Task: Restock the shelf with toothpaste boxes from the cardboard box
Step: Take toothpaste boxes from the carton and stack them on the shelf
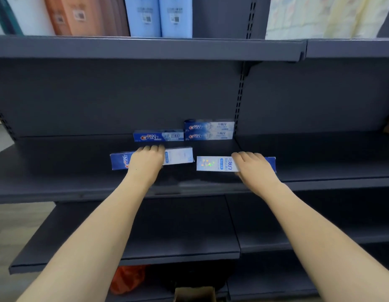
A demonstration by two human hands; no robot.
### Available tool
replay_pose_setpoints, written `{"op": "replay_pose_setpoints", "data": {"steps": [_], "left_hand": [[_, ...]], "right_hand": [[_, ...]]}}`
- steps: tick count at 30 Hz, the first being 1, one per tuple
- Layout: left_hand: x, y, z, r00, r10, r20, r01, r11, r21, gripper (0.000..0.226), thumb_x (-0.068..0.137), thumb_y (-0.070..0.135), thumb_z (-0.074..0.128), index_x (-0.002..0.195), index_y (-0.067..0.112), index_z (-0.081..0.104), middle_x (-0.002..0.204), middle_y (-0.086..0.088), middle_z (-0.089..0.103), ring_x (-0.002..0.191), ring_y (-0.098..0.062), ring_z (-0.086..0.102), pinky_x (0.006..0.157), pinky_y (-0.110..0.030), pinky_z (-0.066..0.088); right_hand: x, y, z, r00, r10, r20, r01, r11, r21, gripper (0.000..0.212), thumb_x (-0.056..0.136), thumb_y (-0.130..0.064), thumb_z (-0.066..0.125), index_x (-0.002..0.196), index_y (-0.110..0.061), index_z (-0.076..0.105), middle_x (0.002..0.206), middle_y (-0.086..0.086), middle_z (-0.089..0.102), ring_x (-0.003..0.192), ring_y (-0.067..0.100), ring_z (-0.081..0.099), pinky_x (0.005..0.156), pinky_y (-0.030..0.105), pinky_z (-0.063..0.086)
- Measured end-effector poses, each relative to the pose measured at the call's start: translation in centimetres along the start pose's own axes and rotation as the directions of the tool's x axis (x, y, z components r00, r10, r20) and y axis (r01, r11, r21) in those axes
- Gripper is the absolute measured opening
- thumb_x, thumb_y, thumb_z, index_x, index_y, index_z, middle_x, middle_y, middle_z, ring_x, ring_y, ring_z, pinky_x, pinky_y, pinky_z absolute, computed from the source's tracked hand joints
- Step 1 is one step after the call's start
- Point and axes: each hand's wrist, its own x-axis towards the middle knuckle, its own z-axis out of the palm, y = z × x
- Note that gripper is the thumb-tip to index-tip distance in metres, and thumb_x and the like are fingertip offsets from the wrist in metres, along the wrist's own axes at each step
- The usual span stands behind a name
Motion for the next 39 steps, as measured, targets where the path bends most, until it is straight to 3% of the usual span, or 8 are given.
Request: {"op": "replay_pose_setpoints", "data": {"steps": [2,8,10,12,17,28,39], "left_hand": [[0.5,0.2,0.4,0.997,-0.036,0.065,0.036,0.999,-0.011,0.047,0.084,0.024,0.069,0.125,0.009,0.051,0.112,-0.007,0.064,0.102,-0.025,0.061,0.087,-0.030,0.044],[1.5,1.0,1.4,0.980,-0.101,0.171,0.103,0.995,-0.004,0.054,0.089,0.031,0.062,0.136,0.014,0.042,0.123,-0.005,0.058,0.111,-0.024,0.057,0.091,-0.030,0.042],[1.9,0.9,2.0,0.975,-0.113,0.191,0.113,0.994,0.009,0.053,0.090,0.032,0.060,0.137,0.015,0.041,0.125,-0.004,0.057,0.113,-0.024,0.056,0.091,-0.030,0.042],[2.5,0.7,2.4,0.971,-0.116,0.207,0.116,0.993,0.008,0.054,0.090,0.031,0.061,0.137,0.015,0.040,0.127,-0.005,0.056,0.115,-0.024,0.055,0.093,-0.030,0.043],[4.0,-0.2,3.1,0.966,-0.100,0.239,0.107,0.994,-0.018,0.057,0.091,0.029,0.059,0.140,0.014,0.035,0.133,-0.007,0.051,0.123,-0.026,0.049,0.094,-0.032,0.044],[5.2,-0.4,5.6,0.971,-0.014,0.240,0.026,0.999,-0.047,0.055,0.093,0.028,0.057,0.141,0.013,0.035,0.134,-0.005,0.050,0.125,-0.024,0.047,0.099,-0.030,0.041],[4.7,-2.1,6.7,0.950,0.080,0.302,0.001,0.966,-0.260,0.071,0.093,0.046,0.050,0.148,0.012,0.021,0.143,-0.009,0.040,0.129,-0.026,0.040,0.103,-0.035,0.035]], "right_hand": [[0.7,0.8,0.6,1.000,-0.026,0.016,0.026,0.999,0.030,0.057,0.035,-0.011,0.091,0.087,-0.004,0.069,0.068,0.006,0.064,0.053,0.025,0.060,0.052,0.027,0.048],[2.6,1.9,2.4,0.996,-0.051,0.068,0.043,0.993,0.108,0.065,0.029,-0.020,0.096,0.088,-0.004,0.072,0.071,0.009,0.069,0.054,0.028,0.064,0.052,0.029,0.052],[3.3,1.7,2.6,0.988,-0.047,0.148,0.026,0.990,0.141,0.062,0.049,-0.019,0.091,0.105,-0.001,0.069,0.090,0.015,0.071,0.074,0.032,0.068,0.069,0.035,0.053],[3.9,1.5,2.9,0.984,-0.058,0.170,0.021,0.977,0.211,0.056,0.077,-0.014,0.075,0.127,0.001,0.056,0.117,0.021,0.063,0.103,0.038,0.061,0.091,0.040,0.045],[5.5,1.0,3.6,0.962,-0.067,0.266,0.023,0.986,0.165,0.059,0.098,-0.026,0.047,0.149,-0.009,0.022,0.148,0.009,0.035,0.134,0.025,0.037,0.110,0.031,0.024],[7.3,-0.1,4.5,0.942,-0.022,0.335,-0.036,0.985,0.168,0.061,0.100,-0.030,0.043,0.150,-0.012,0.014,0.153,0.006,0.027,0.138,0.023,0.029,0.113,0.029,0.019],[6.9,-0.7,4.3,0.921,-0.029,0.388,-0.086,0.957,0.277,0.063,0.098,-0.043,0.040,0.149,-0.014,0.018,0.150,0.005,0.032,0.134,0.023,0.034,0.110,0.030,0.026]]}}
